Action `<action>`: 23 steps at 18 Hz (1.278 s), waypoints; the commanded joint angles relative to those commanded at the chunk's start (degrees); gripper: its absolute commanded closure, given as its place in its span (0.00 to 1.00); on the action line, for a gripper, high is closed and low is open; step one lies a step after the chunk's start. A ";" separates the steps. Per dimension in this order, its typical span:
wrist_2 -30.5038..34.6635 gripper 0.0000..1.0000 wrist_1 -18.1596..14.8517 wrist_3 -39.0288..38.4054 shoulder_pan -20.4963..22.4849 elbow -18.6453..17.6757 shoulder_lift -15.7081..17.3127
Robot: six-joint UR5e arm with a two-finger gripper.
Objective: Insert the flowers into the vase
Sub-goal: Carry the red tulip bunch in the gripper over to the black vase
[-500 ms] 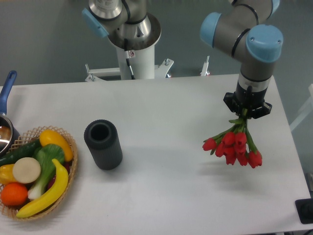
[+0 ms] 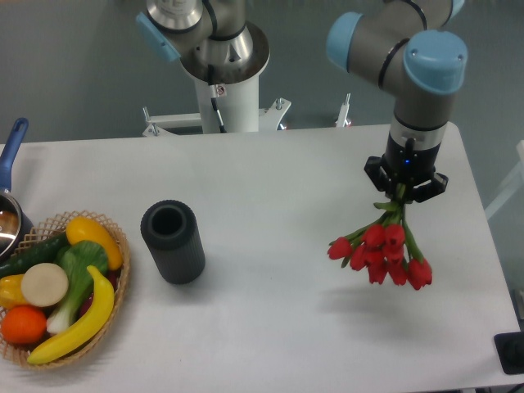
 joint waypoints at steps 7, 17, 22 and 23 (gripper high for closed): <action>-18.64 1.00 2.54 -9.13 -2.81 3.60 2.38; -46.77 1.00 8.69 -14.24 -8.08 0.27 3.43; -52.85 1.00 10.46 -14.24 -9.67 -3.51 5.89; -52.86 1.00 10.55 -14.15 -9.76 -4.47 6.50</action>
